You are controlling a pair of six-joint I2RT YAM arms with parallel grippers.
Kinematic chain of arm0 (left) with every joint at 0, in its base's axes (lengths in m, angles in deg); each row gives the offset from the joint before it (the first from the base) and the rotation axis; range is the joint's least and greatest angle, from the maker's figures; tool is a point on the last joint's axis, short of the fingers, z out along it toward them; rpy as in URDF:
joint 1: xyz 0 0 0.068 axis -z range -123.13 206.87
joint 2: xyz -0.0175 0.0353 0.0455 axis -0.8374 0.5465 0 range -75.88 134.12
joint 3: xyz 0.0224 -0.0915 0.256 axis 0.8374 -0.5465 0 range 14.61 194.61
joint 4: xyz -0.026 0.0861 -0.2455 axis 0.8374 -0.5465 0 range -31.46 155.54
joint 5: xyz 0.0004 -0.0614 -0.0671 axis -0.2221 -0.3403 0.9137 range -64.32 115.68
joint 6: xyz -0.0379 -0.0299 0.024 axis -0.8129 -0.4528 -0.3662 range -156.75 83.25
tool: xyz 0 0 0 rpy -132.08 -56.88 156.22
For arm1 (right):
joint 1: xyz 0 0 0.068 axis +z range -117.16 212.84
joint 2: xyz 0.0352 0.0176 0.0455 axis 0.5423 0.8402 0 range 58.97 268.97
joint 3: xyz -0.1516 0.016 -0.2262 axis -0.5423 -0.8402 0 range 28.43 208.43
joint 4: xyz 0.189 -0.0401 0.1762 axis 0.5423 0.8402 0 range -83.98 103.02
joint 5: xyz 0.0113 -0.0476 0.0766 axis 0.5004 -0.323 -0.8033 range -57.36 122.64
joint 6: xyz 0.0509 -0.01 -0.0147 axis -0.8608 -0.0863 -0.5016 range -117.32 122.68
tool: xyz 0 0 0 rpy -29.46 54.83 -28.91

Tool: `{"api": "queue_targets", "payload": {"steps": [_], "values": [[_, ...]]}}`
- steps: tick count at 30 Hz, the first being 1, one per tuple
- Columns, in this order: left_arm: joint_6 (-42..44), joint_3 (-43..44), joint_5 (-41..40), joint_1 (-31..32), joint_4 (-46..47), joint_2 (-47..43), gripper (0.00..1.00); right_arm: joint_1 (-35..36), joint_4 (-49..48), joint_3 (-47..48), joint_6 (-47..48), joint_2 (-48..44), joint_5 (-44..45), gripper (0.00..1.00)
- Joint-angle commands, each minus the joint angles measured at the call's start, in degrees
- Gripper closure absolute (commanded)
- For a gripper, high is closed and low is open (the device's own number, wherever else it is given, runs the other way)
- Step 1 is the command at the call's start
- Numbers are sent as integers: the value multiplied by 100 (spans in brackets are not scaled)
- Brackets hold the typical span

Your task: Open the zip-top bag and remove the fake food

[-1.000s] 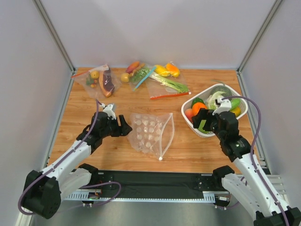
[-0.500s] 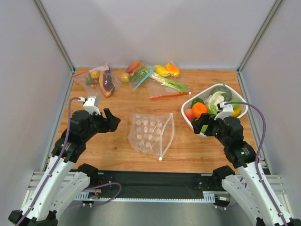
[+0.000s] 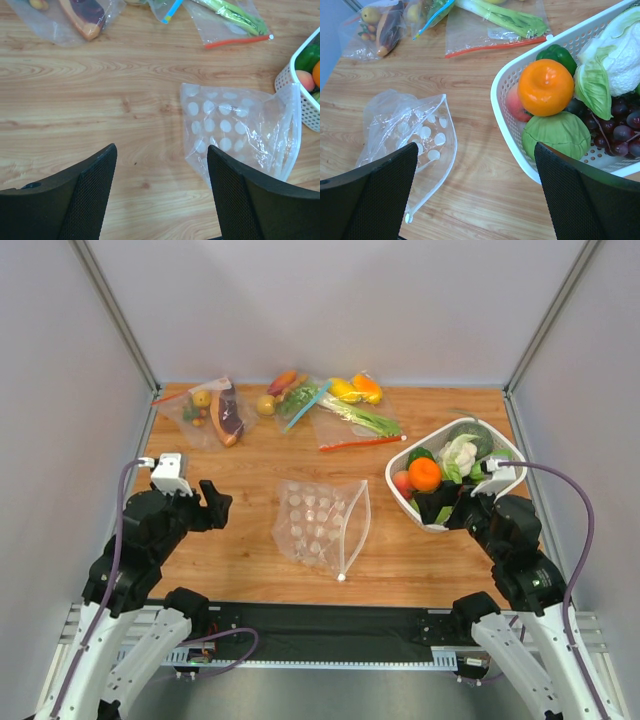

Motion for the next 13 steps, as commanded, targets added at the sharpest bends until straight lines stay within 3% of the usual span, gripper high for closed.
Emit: {"api": "queue_targets", "payload": {"steps": [1, 13], "values": [[195, 180, -206, -34, -202, -104, 20, 22, 139, 241, 99, -11, 33, 0], [300, 320, -241, -25, -360, -113, 20, 22, 157, 294, 161, -11, 77, 0]]}}
